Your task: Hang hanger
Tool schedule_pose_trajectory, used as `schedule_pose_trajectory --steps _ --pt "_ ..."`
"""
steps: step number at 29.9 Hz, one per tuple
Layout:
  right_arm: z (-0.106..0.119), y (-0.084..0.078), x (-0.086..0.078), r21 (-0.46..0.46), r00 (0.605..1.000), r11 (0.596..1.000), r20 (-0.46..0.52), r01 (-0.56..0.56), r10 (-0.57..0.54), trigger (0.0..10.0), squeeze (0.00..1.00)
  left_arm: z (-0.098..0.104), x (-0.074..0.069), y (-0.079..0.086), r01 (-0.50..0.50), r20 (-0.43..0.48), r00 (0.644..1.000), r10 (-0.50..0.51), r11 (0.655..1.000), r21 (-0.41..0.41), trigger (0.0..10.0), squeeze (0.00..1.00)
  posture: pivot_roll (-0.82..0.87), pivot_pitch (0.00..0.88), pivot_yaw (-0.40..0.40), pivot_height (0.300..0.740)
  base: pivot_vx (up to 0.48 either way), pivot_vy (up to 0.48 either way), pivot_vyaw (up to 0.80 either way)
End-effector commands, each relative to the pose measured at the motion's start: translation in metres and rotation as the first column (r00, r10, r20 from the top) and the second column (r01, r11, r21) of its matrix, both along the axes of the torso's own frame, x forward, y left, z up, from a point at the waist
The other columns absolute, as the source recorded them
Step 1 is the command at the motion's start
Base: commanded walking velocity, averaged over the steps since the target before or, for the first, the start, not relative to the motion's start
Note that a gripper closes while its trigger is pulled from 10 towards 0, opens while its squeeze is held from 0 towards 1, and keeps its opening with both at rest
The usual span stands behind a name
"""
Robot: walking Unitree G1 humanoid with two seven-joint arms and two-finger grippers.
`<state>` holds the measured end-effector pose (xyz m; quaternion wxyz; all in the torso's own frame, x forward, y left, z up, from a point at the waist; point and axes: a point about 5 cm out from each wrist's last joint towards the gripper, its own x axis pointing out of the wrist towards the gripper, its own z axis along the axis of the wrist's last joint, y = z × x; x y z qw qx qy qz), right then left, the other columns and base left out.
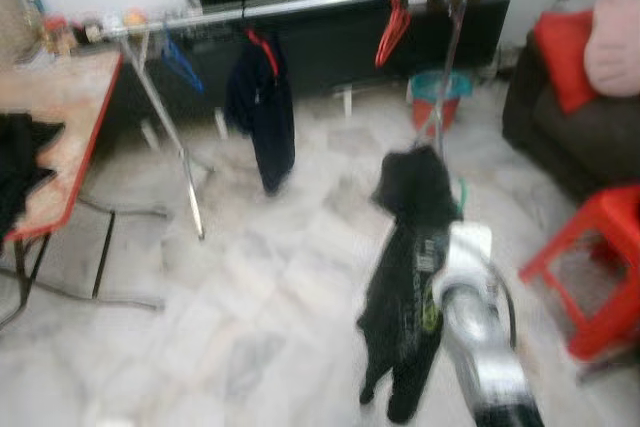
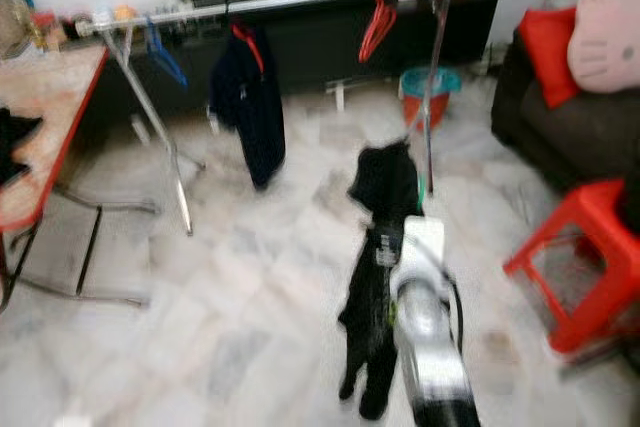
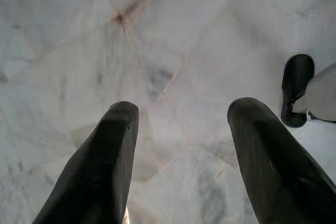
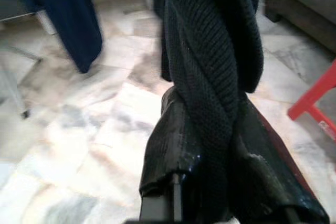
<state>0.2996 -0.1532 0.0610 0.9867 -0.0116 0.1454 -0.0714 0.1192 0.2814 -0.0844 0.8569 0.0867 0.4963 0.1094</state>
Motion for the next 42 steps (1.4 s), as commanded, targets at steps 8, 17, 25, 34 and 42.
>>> schedule_pose_trajectory --steps 8,17,25,34,42 --pt "0.014 0.006 0.007 -0.045 0.996 0.997 0.056 -0.068 0.071 10.0 0.0 -0.002 -0.013 0.005 -0.009 -0.041 0.999 0.009 1.0 0.005 10.0 0.0 0.08 0.0 0.062 0.74 -0.115 0.0 0.2" --pt "0.012 0.005 0.008 -0.07 0.995 0.993 0.022 -0.099 0.101 10.0 0.0 0.011 0.03 -0.008 0.072 0.133 0.988 -0.073 0.997 0.014 10.0 0.0 0.09 0.0 0.054 0.74 0.0 0.0 0.74" --pt "0.01 0.004 0.008 -0.079 0.992 0.989 -0.003 -0.124 0.124 10.0 0.0 0.02 0.047 -0.008 0.106 0.199 0.973 -0.112 0.993 0.044 10.0 0.0 0.09 0.0 0.046 0.74 0.0 0.0 0.06" --pt "-0.003 -0.015 0.007 -0.346 0.93 0.865 -0.192 -0.362 0.313 10.0 0.0 0.064 0.105 -0.009 0.26 0.413 0.85 -0.325 0.943 0.207 10.0 0.0 0.1 0.0 0.032 0.74 0.0 0.0 0.0" --pt "0.003 -0.032 0.003 -0.363 0.8 0.712 -0.274 -0.6 0.534 10.0 0.0 0.129 0.161 -0.04 0.476 0.584 0.584 -0.565 0.82 0.318 10.0 0.0 0.11 0.0 0.025 0.74 0.0 0.0 0.0"
